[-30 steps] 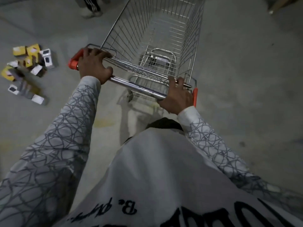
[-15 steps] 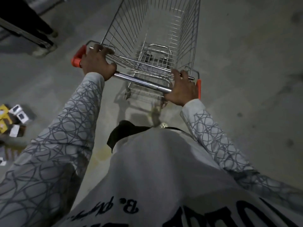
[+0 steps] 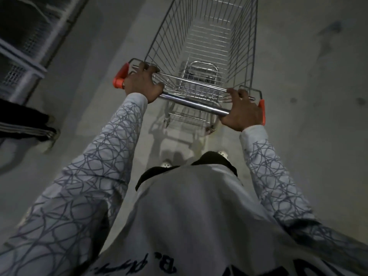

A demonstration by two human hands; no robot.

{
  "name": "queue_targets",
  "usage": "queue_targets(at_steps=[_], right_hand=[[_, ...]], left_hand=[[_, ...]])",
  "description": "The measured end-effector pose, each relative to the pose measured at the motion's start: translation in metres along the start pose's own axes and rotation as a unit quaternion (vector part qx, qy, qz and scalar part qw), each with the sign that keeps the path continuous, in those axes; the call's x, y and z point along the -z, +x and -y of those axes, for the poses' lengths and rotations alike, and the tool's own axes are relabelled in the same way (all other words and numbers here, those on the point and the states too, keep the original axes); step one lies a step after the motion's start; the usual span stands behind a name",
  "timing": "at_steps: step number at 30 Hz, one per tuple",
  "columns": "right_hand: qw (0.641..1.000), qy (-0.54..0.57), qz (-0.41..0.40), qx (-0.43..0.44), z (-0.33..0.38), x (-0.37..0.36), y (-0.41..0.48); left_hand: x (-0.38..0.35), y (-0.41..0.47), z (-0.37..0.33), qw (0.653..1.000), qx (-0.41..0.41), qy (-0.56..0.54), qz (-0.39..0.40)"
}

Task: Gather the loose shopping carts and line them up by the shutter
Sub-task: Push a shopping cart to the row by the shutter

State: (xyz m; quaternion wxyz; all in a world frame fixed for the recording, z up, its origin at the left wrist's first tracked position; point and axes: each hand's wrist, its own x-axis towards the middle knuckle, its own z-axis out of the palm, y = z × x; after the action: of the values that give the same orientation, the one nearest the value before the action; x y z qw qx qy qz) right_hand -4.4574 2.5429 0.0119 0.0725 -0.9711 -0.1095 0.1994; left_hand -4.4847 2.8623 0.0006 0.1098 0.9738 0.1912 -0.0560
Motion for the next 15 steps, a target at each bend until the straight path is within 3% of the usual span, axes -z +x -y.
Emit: queue_targets(at_steps=[7, 15], right_hand=[[0.994, 0.054, -0.021, -0.095, 0.046, -0.002, -0.010], [0.981, 0.088, -0.033, -0.169, 0.087, 0.018, 0.041]], left_hand=[[0.014, 0.065, 0.007, 0.995, -0.097, 0.024, 0.028], [0.025, 0.175, -0.006, 0.985, -0.170, 0.000, 0.036]])
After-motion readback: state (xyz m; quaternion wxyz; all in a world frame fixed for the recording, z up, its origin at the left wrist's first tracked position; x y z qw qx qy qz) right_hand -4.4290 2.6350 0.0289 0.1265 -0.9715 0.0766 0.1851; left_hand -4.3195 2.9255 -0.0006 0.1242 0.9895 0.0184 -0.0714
